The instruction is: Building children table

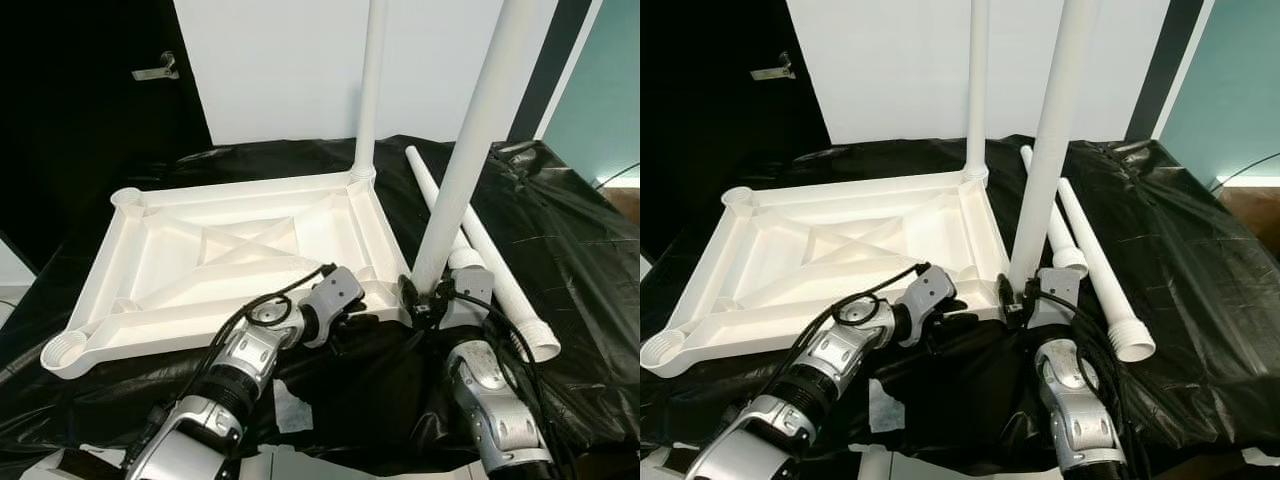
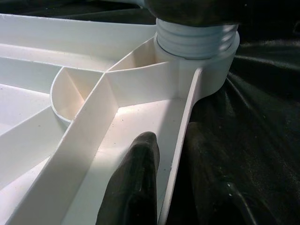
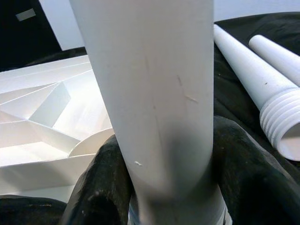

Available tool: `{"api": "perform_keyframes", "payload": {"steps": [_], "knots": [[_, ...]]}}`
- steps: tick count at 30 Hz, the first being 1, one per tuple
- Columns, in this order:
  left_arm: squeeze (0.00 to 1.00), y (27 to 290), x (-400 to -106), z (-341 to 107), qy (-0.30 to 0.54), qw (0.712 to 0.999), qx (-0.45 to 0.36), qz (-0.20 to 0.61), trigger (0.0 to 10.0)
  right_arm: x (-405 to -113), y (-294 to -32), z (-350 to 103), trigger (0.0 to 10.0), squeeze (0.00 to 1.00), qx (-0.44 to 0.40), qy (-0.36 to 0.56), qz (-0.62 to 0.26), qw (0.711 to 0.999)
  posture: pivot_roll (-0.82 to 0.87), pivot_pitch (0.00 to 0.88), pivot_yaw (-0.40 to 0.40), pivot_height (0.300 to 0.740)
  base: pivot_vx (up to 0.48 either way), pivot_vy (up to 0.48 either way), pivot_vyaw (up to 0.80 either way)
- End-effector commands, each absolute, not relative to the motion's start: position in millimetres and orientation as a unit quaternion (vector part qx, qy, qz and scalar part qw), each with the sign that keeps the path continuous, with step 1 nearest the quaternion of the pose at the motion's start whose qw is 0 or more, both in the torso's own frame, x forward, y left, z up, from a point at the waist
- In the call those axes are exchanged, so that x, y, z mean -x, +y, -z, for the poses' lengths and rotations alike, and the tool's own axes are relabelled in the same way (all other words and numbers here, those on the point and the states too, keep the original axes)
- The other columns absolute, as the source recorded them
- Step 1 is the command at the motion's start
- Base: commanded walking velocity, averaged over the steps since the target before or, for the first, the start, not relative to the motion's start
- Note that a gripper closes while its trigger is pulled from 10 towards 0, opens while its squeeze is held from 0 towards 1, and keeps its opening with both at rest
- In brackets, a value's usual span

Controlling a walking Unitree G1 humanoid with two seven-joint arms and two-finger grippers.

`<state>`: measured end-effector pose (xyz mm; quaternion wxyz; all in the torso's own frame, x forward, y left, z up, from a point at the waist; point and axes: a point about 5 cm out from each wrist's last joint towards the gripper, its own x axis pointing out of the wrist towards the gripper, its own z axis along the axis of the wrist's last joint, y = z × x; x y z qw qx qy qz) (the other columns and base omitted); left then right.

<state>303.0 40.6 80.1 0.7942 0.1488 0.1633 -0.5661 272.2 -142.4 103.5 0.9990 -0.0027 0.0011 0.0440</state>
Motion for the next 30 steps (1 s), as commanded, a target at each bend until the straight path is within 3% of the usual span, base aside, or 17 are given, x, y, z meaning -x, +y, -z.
{"api": "perform_keyframes", "payload": {"steps": [1, 3, 4, 5, 6, 8, 9, 10, 11, 16, 17, 30], "knots": [[0.0, 40.3, -273.1, -35.9, 0.266, 0.742, -0.142, 0.598, 10.0, -271.8, -154.3, -91.8, 0.0, 0.0, 0.012, 0.033, 0.003, 0.999, -0.07, 0.0, -0.002, 0.74, 0.0, 0.0, 0.0], [0.0, 39.8, -273.7, -36.3, 0.265, 0.743, -0.142, 0.598, 10.0, -271.8, -152.5, -91.8, 0.0, 0.0, 0.015, 0.034, -0.001, 0.999, -0.07, 0.0, -0.005, 0.74, 0.0, 0.0, 0.0], [0.0, 39.2, -273.8, -36.5, 0.264, 0.744, -0.141, 0.597, 10.0, -271.9, -150.6, -91.7, 5.4, 0.0, 0.017, 0.036, 0.001, 0.999, -0.07, 0.0, -0.009, 0.74, 0.0, 0.0, 0.0], [0.0, 39.2, -273.8, -36.5, 0.264, 0.744, -0.141, 0.597, 10.0, -271.9, -150.6, -91.7, 5.4, 0.0, 0.017, 0.036, 0.001, 0.999, -0.07, 0.0, -0.009, 0.74, 0.0, 0.0, 0.0], [0.0, 39.0, -273.4, -36.2, 0.264, 0.745, -0.14, 0.597, 10.0, -272.5, -148.8, -93.1, 10.0, 0.0, 0.028, 0.033, -0.005, 0.999, -0.07, 0.0, -0.012, 0.74, 0.0, 0.0, 0.0], [0.0, 39.1, -272.7, -35.5, 0.264, 0.745, -0.14, 0.597, 10.0, -273.2, -147.5, -95.4, 10.0, 0.0, 0.042, 0.026, -0.014, 0.999, -0.07, 0.0, -0.014, 0.74, 0.0, 0.0, 0.0], [0.0, 39.3, -271.8, -34.5, 0.265, 0.745, -0.139, 0.596, 10.0, -273.8, -146.4, -99.2, 10.0, 0.76, 0.056, 0.014, -0.029, 0.998, -0.08, 0.0, -0.015, 0.74, 0.0, 0.0, 0.0], [0.0, 39.3, -271.8, -34.5, 0.265, 0.745, -0.139, 0.596, 10.0, -273.8, -146.4, -99.2, 10.0, 0.76, 0.056, 0.014, -0.029, 0.998, -0.08, 0.0, -0.015, 0.74, 0.0, 0.0, 0.0], [0.0, 39.4, -271.1, -33.6, 0.266, 0.744, -0.138, 0.596, 10.0, -274.5, -146.1, -103.6, 10.0, 1.0, 0.062, 0.002, -0.054, 0.997, -0.08, 0.0, -0.015, 0.74, 0.0, 0.0, 0.0], [0.0, 36.5, -271.9, -34.3, 0.265, 0.744, -0.137, 0.598, 10.0, -283.1, -164.7, -119.8, 10.0, 0.99, 0.066, -0.017, -0.127, 0.99, -0.08, 0.0, -0.017, 0.74, 0.0, 0.0, 0.0], [0.0, 35.6, -272.3, -34.9, 0.264, 0.744, -0.137, 0.598, 10.0, -286.7, -170.7, -125.0, 10.0, 0.0, 0.068, -0.018, -0.141, 0.988, -0.09, 0.0, -0.012, 0.74, 0.0, 0.0, 0.0], [0.0, 35.9, -270.0, -33.6, 0.265, 0.742, -0.135, 0.601, 10.0, -284.3, -174.1, -129.8, 10.0, 0.0, 0.091, 0.043, -0.31, 0.945, -0.09, 0.0, -0.005, 0.74, 0.0, 0.0, 0.0]]}}
